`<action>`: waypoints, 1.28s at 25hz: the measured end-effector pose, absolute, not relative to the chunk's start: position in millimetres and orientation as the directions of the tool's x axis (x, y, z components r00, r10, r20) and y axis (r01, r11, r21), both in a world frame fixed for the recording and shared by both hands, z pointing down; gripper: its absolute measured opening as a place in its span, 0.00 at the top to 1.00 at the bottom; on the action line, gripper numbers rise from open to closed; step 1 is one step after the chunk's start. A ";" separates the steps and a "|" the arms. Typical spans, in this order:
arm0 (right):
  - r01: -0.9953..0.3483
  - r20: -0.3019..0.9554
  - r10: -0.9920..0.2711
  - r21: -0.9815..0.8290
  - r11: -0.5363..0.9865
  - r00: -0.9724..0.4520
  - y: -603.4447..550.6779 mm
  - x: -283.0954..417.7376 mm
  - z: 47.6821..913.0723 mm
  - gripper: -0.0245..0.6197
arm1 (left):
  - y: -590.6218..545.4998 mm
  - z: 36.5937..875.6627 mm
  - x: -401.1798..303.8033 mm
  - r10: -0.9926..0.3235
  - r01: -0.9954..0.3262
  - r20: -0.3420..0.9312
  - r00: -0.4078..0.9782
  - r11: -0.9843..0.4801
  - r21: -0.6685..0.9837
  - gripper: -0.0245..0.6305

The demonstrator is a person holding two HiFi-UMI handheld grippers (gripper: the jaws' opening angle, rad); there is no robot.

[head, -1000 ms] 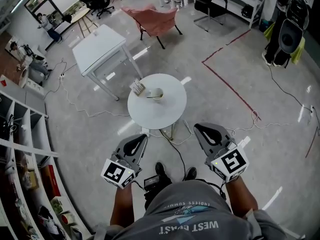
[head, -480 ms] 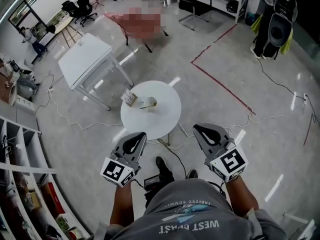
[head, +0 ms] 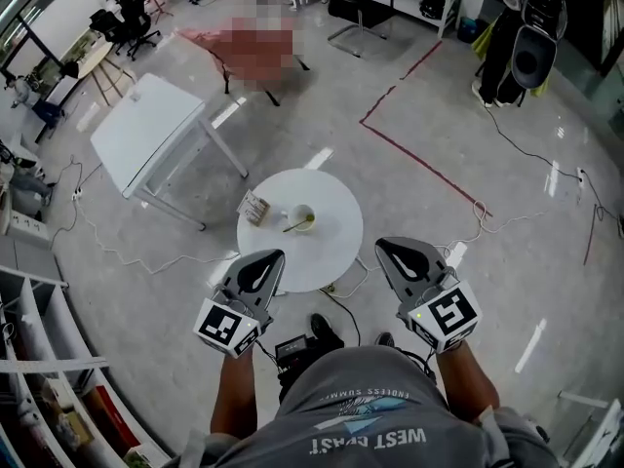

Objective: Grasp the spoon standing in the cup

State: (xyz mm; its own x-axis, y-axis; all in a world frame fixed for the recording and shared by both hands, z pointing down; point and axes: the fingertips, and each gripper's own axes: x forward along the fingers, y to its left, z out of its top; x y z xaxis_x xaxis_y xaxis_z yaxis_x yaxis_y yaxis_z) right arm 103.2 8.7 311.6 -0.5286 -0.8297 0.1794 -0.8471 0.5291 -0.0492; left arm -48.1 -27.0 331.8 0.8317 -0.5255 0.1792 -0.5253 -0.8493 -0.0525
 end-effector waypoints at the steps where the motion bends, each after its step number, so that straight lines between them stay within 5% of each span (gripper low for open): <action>1: -0.853 0.183 -0.835 -0.048 0.520 -0.520 4.5 99.4 311.6 0.96 | -32.3 332.1 -50.6 -0.516 -0.516 0.176 0.838 -0.855 -0.049 0.96; 16: -0.882 0.219 -0.860 -0.007 0.472 -0.462 -21.0 57.1 308.4 0.96 | -71.1 355.5 -92.2 -0.481 -0.489 0.162 0.862 -0.872 0.016 0.96; 32: -0.794 0.223 -0.770 -0.038 0.606 -0.598 -90.0 57.5 310.1 0.96 | -104.6 370.4 -93.8 -0.594 -0.620 0.230 0.771 -0.782 0.058 0.96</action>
State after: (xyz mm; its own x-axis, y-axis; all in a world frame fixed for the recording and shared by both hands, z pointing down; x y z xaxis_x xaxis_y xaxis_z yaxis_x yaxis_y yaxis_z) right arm 57.5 -90.0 310.1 -0.5983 -0.7696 0.2230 -0.7942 0.6064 -0.0381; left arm -93.8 -104.6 370.4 0.7706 -0.5942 0.2303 -0.6203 -0.7822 0.0575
